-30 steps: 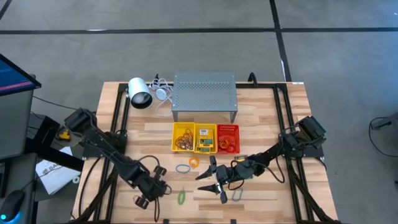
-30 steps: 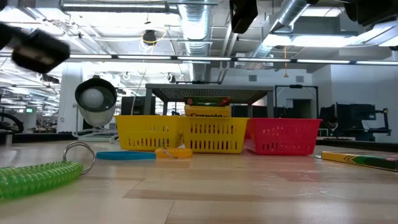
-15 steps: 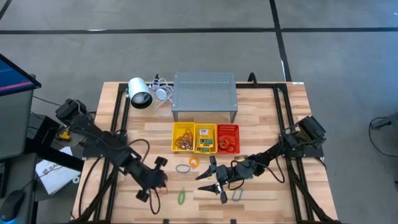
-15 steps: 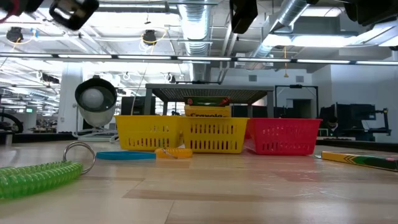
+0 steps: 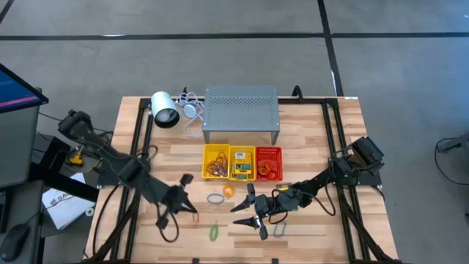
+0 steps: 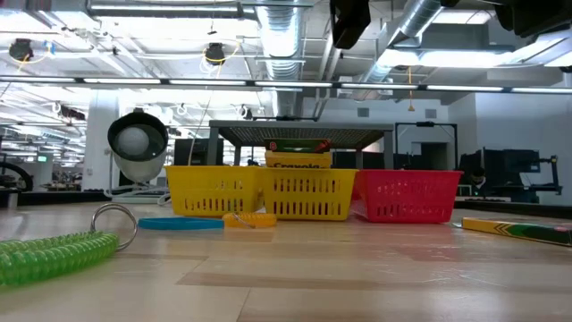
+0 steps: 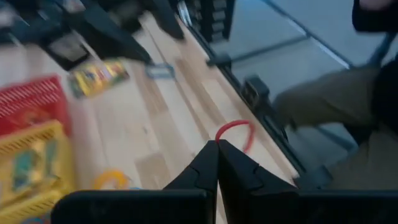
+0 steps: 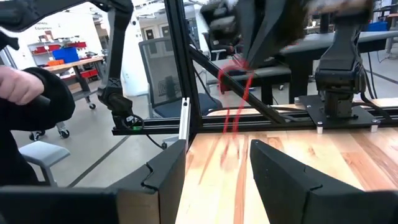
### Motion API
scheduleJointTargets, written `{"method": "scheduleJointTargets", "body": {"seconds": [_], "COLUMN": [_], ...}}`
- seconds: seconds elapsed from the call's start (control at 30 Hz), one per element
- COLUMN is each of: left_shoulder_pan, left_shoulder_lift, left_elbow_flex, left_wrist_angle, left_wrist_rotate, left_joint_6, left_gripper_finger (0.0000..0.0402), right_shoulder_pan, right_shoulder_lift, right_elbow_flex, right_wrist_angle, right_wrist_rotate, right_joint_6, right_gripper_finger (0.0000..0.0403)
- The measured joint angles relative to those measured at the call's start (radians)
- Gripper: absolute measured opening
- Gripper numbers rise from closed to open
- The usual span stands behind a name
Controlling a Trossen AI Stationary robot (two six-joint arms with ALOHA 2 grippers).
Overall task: Pick & Place Office Desk Supplies
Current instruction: Put the red rubber band into the left yellow basket
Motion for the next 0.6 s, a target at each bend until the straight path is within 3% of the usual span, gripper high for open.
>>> {"method": "scheduleJointTargets", "body": {"seconds": [0.33, 0.6], "left_shoulder_pan": [0.05, 0.108], "left_shoulder_lift": [-0.254, -0.359], "left_elbow_flex": [-0.196, -0.373], "left_wrist_angle": [0.204, 0.344], "left_wrist_rotate": [0.006, 0.007], "left_joint_6": [0.068, 0.093], "left_gripper_finger": [0.0, 0.0], "right_shoulder_pan": [0.0, -0.002], "right_shoulder_lift": [0.0, 0.0], "right_elbow_flex": [0.0, 0.0], "right_wrist_angle": [0.0, -0.004], "right_wrist_rotate": [0.0, 0.0], "right_joint_6": [-0.004, -0.004], "right_gripper_finger": [0.0175, 0.0175]}}
